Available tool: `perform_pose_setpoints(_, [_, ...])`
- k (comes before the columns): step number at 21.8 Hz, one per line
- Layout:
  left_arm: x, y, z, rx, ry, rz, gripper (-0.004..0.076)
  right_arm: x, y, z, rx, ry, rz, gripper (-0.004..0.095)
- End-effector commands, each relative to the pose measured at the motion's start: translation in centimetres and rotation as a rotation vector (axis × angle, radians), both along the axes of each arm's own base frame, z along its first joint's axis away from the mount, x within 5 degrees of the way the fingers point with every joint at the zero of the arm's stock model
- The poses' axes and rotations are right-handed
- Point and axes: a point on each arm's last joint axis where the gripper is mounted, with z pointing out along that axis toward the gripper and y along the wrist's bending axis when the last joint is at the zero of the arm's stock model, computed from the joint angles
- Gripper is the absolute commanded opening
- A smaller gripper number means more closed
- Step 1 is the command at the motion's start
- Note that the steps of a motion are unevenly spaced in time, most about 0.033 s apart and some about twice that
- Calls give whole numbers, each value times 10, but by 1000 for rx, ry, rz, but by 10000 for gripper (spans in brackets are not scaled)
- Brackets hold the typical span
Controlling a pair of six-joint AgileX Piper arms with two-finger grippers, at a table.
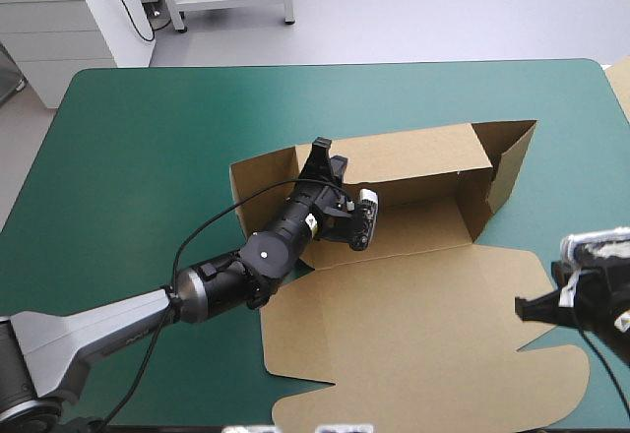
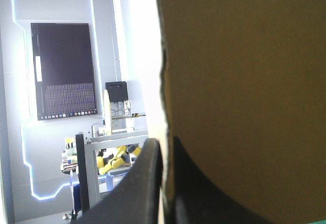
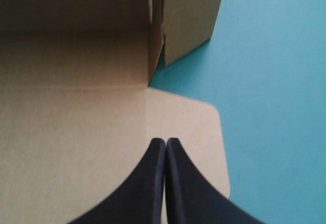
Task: Fold the box
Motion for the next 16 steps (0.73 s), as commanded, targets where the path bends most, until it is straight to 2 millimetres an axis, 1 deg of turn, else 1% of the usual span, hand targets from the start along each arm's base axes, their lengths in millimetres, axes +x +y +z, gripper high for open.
perform_pose_setpoints(1, [-11,-1,4,11,-14,-84,-8,36,-6,54,-20,-136,-14,-19])
perform_pose_setpoints(2, [-12,-1,1,17,-9,-84,-8,43,-7,60,-21,-138,-14,-19])
perform_pose_setpoints(4, [-12,0,0,20,-7,-85,-8,80,-13,84,-21,-134,-14,-19])
perform_pose_setpoints(5, [-12,0,0,20,-7,-85,-8,90,-14,89,-21,-132,-14,-20])
perform_pose_setpoints(6, [-12,0,1,18,-9,-85,-8,110,-17,97,-20,-126,-14,-19])
perform_pose_setpoints(7, [-12,0,1,18,-9,-85,-8,121,-19,100,-20,-121,-14,-19])
perform_pose_setpoints(8, [-12,0,1,18,-7,-87,-8,141,-22,103,-29,-112,-8,-19])
perform_pose_setpoints(9, [-13,0,1,18,-5,-91,-8,152,-23,104,-32,-105,-3,-19])
perform_pose_setpoints(10, [-13,-1,1,17,-1,-100,-8,171,-26,104,-33,-84,2,-19])
perform_pose_setpoints(16, [-14,-1,0,17,1,-104,-8,228,-32,98,-14,-10,27,-19])
